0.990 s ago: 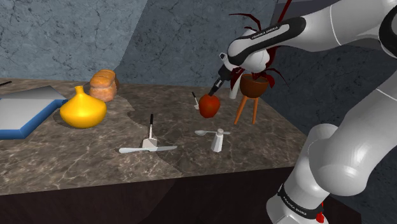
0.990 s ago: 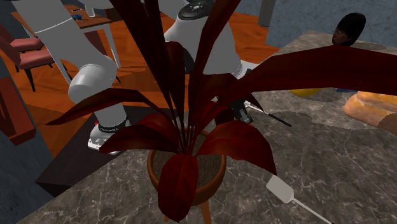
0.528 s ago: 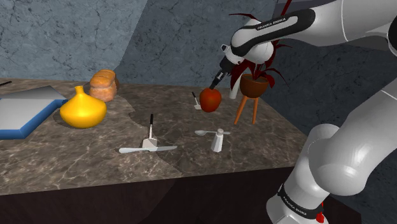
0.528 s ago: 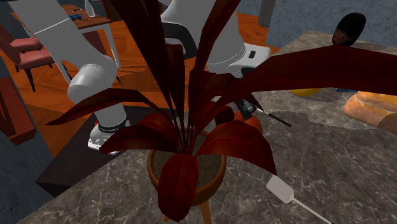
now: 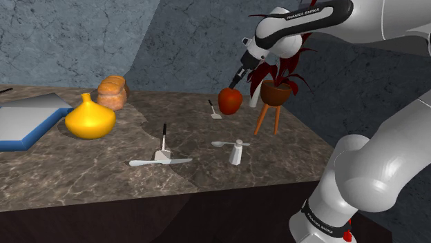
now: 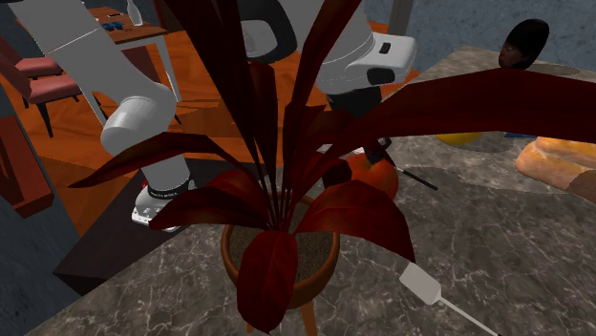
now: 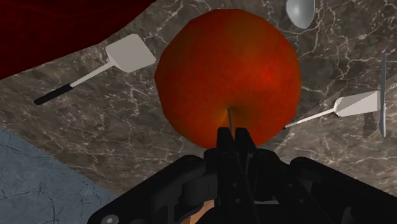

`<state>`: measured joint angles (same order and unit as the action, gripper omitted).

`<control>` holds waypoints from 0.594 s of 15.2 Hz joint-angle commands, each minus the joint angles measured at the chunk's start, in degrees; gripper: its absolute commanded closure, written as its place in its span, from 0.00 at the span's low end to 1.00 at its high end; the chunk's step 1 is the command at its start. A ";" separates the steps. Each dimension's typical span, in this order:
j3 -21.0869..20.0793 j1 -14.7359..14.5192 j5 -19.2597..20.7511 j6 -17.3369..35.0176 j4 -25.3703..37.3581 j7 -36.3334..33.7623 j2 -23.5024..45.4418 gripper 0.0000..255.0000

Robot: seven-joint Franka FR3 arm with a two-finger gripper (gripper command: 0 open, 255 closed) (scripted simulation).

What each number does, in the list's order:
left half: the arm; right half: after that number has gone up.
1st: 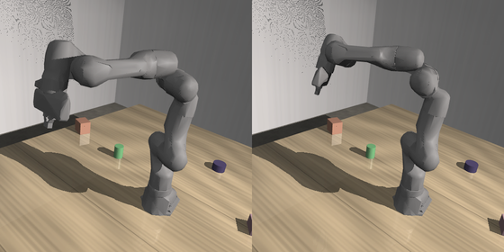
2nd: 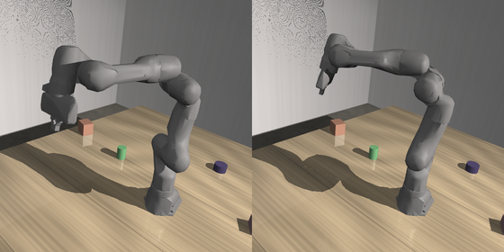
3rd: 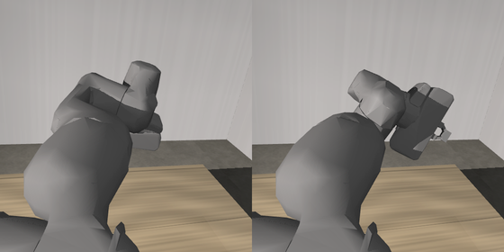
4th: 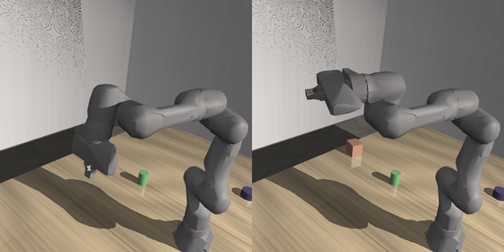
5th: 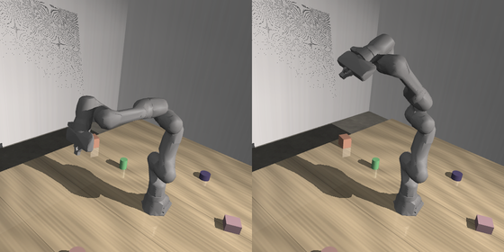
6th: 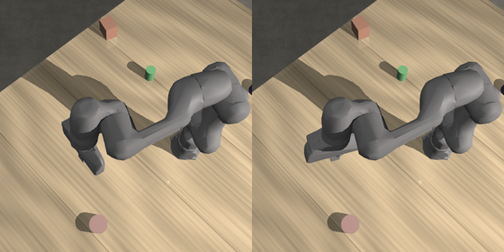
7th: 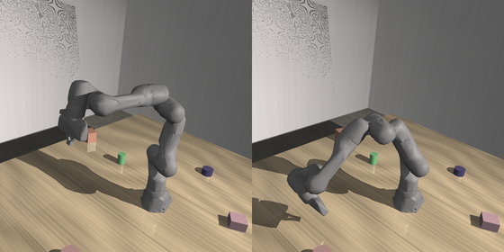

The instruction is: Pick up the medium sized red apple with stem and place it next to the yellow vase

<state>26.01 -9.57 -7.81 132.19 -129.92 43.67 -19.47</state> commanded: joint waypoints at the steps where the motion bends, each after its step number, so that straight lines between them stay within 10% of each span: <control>1: -0.33 0.11 0.40 -1.59 1.25 -0.64 -0.41 1.00; 9: -1.07 0.31 1.32 -7.59 6.66 -2.34 -1.16 1.00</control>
<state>25.01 -9.23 -6.52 125.40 -124.15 41.53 -20.73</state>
